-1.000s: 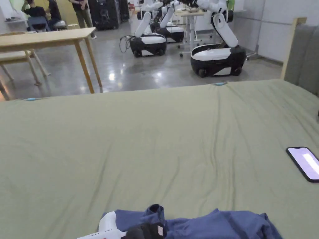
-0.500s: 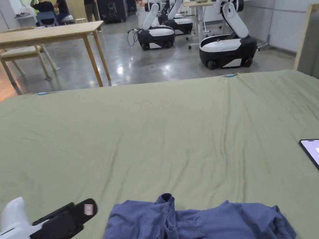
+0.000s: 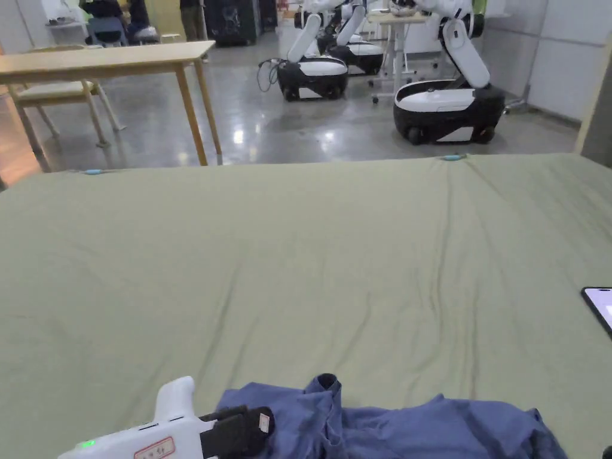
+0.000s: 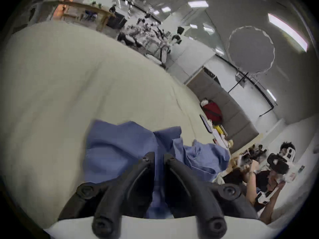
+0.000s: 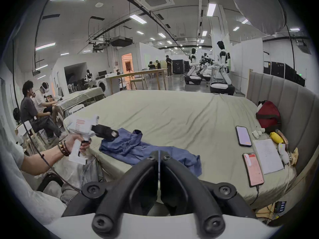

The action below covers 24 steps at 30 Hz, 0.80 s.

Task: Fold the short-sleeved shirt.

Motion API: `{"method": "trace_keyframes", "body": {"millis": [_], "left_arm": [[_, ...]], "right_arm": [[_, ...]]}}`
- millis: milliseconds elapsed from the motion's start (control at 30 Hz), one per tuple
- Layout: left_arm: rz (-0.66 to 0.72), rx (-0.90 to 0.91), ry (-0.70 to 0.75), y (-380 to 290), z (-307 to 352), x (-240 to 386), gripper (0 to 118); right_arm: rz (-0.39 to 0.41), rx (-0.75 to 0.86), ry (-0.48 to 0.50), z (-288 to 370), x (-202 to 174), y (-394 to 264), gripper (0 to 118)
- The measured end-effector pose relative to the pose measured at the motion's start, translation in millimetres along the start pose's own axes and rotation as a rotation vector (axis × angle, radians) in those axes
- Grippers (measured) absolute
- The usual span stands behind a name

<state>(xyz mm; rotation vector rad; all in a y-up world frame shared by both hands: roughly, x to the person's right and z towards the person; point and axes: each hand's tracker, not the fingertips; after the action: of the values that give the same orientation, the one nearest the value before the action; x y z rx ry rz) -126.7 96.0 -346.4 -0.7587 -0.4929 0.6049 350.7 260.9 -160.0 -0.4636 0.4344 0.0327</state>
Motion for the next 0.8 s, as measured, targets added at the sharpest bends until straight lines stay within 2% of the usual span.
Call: {"method": "trace_keyframes", "body": {"millis": [67, 133, 267, 367, 467, 600, 800], "left_arm": [[0.018, -0.052, -0.068, -5.0, -21.8, 8.4, 11], [-0.022, -0.102, -0.128, -13.9, -38.9, 25.2, 11], [-0.059, -0.128, -0.022, -25.1, -59.6, 39.0, 11], [-0.022, -0.121, -0.031, -19.5, -55.5, 38.9, 10], [-0.088, -0.068, -0.007, -12.9, -26.5, 49.0, 11], [-0.058, 0.076, -0.117, -0.6, 52.0, 52.8, 11], [-0.020, 0.269, 0.052, 7.3, 154.0, 15.0, 11]], "right_arm": [[-0.010, 0.003, -0.018, 7.2, 3.1, -0.3, 3], [-0.017, 0.001, -0.034, 12.6, 3.1, 0.8, 3], [-0.015, -0.005, -0.055, 13.1, 2.4, 1.0, 3], [-0.013, -0.009, -0.051, 11.0, 0.7, 1.6, 3], [-0.006, -0.010, -0.041, 7.2, -2.9, 2.4, 3], [-0.002, -0.003, -0.019, 4.6, -5.9, 4.6, 3], [-0.004, 0.001, 0.017, -9.3, -9.8, 6.4, 3]]}}
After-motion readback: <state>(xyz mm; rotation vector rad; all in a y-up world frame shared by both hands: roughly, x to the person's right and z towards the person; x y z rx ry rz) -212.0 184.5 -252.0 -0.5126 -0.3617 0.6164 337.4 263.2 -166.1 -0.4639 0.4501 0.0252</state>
